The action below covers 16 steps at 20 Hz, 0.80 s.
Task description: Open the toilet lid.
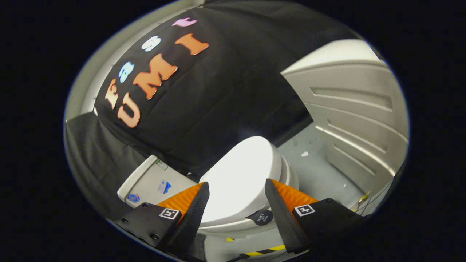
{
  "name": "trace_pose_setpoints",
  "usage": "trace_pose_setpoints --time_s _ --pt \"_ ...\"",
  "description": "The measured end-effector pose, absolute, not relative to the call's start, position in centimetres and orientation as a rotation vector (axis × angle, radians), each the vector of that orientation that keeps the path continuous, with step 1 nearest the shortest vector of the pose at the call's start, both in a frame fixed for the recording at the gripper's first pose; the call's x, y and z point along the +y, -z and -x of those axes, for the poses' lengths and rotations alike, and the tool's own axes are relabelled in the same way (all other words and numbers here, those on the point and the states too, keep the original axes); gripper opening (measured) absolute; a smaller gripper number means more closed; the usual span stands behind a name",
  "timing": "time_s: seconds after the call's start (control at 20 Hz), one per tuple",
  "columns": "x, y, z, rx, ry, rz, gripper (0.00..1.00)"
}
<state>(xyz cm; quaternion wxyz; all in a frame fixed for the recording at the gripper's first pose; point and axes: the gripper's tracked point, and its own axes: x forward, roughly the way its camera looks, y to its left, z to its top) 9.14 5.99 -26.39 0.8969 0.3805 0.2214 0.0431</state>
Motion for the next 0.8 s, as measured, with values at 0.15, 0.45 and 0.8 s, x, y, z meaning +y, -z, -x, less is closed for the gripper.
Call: trace_pose_setpoints --time_s 0.15,0.45,0.8 --pt "3.8 28.9 -9.1 0.493 -0.043 -0.891 0.98" --pt "5.3 32.3 -8.7 0.595 -0.042 -0.968 0.99" --pt "8.2 37.6 -7.6 0.807 -0.048 -1.066 0.97"
